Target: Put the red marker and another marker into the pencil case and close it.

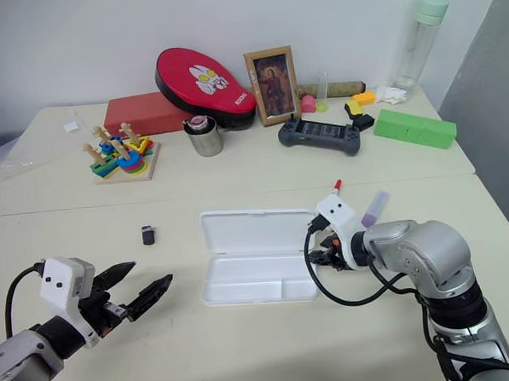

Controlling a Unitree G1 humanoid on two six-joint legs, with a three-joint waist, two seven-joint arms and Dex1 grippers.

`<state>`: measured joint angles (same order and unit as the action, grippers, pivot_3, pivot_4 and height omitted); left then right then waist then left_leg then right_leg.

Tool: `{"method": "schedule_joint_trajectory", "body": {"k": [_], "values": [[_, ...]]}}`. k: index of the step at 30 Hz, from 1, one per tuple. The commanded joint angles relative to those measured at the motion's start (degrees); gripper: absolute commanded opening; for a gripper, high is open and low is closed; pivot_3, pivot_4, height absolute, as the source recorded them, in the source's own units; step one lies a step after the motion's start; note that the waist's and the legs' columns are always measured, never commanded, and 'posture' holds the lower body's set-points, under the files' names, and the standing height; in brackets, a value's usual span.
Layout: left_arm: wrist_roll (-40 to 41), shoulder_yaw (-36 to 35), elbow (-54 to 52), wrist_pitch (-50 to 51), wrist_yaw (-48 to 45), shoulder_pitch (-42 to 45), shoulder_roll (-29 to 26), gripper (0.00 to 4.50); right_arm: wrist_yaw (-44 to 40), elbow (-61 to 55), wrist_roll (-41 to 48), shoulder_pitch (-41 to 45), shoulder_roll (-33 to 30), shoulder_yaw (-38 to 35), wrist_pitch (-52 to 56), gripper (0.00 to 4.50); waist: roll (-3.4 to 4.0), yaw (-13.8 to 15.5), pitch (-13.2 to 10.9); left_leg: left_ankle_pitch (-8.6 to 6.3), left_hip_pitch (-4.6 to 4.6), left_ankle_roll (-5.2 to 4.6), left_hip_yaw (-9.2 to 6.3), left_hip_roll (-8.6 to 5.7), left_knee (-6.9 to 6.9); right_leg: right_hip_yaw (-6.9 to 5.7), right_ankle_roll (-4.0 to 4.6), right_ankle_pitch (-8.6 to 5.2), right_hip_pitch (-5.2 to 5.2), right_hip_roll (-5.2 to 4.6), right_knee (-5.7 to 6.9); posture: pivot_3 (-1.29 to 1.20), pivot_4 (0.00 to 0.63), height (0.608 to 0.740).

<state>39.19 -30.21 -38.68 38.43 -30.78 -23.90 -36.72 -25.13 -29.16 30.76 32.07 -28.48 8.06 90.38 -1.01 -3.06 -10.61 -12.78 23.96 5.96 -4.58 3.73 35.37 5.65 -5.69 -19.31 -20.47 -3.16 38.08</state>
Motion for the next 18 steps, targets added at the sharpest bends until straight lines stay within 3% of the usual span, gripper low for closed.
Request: {"method": "schedule_joint_trajectory", "body": {"k": [1,10,18], "values": [[-0.1,-0.2,-0.7,-0.4,-0.4,0.0,-0.4,4.50,-1.7,-2.1,1.6,0.2,-1.7,-1.4,-0.9,3.18,0.00,0.0,0.0,0.00,0.00,0.00,0.00,0.00,0.00,0.00,0.00,0.00,0.00,0.00,0.00,0.00,0.150,0.740],[0.0,-0.4,-0.5,-0.4,-0.7,-0.2,-0.4,4.50,-8.4,-2.7,6.2,-0.6,-8.6,-6.7,-2.3,3.18,-0.01,0.2,0.0,0.00,0.00,0.00,0.00,0.00,0.01,0.00,0.00,0.00,0.03,0.00,-0.02,0.00,0.150,0.740],[1.6,-0.7,-0.7,0.2,-1.0,0.4,-0.2,4.50,-14.4,-4.5,8.5,-6.6,-14.9,-8.6,-11.9,3.18,-0.04,0.5,0.0,0.00,0.00,0.00,0.00,0.00,0.01,-0.01,0.00,0.00,0.06,0.00,-0.05,0.00,0.150,0.740]]}}
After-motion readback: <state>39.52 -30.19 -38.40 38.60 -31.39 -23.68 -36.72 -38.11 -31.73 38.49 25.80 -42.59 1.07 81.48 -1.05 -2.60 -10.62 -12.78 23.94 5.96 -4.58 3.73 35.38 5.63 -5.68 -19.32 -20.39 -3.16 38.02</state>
